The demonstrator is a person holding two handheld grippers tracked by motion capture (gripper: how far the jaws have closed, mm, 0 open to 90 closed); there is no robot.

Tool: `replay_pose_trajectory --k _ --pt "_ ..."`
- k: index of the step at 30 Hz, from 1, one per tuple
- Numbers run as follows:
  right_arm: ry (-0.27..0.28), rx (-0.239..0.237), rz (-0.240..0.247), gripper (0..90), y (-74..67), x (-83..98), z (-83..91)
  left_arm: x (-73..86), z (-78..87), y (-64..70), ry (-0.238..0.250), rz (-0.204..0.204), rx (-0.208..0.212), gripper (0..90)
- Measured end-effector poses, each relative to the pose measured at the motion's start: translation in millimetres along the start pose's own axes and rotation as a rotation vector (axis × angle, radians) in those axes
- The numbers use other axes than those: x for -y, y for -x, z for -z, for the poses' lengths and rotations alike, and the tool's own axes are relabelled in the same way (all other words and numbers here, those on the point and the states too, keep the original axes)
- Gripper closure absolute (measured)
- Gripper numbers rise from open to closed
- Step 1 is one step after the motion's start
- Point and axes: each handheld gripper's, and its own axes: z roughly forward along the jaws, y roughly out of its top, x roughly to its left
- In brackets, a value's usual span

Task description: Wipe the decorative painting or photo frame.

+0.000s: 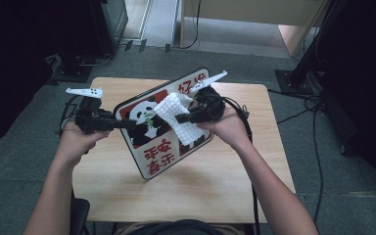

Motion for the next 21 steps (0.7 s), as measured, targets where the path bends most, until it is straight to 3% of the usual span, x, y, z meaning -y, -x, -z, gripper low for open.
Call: replay_pose_trajectory --k 7,14,21 --pt "0.012 0.005 0.054 77.6 -10.3 -35.7 7.4 0.1 0.0 -0.1 0.001 0.001 0.000 73.4" --pt "0.012 0.006 0.075 77.5 -20.2 -62.3 7.0 0.3 -0.1 0.1 0.002 -0.003 -0.001 73.4" --pt "0.017 0.004 0.086 77.4 -22.6 -77.6 1.2 0.4 -0.2 -0.2 0.004 -0.002 0.002 73.4"
